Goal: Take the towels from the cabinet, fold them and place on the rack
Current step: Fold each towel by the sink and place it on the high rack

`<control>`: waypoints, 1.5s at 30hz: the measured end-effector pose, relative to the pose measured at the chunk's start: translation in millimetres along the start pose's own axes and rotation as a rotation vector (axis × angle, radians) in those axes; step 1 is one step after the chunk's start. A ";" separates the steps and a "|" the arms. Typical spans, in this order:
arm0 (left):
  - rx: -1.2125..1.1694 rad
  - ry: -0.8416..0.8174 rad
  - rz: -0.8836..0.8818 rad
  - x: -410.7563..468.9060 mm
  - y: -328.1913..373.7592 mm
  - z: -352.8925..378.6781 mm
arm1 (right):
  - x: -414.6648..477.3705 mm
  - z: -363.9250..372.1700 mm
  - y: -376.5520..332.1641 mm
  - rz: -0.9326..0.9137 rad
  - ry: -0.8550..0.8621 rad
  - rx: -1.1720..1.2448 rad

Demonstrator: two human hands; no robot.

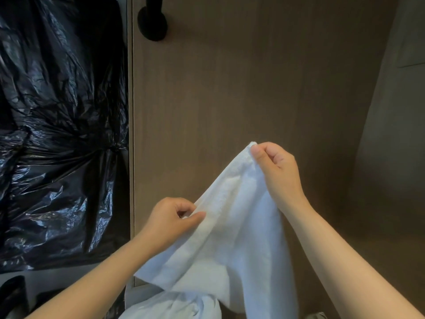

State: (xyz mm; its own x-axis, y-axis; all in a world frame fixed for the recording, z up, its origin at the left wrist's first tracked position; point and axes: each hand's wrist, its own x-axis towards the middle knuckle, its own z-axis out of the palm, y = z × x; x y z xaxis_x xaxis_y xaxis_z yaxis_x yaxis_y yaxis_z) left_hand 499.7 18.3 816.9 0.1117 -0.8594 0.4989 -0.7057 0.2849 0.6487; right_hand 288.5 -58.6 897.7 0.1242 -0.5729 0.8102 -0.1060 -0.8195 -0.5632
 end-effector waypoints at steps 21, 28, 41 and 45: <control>0.031 -0.015 -0.061 15.5 -20.2 -10.9 | 43.3 -58.6 -2.1 -0.097 0.187 -0.156; 0.129 -0.013 -0.113 18.6 -36.7 -25.2 | 44.6 -68.5 9.1 -0.043 0.216 -0.217; 0.128 0.209 -0.121 41.4 -35.4 -67.1 | 58.3 -89.1 19.0 -0.001 0.313 -0.213; 0.095 0.354 -0.065 52.3 -20.5 -79.1 | 56.7 -91.9 22.9 0.017 0.376 -0.204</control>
State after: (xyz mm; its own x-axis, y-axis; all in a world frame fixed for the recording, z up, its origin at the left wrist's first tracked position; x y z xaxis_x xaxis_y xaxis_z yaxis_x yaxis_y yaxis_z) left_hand 575.4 1.1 875.2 0.3821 -0.6695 0.6370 -0.7493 0.1790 0.6376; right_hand 202.4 -108.3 945.7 -0.2439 -0.5097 0.8251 -0.3029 -0.7682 -0.5641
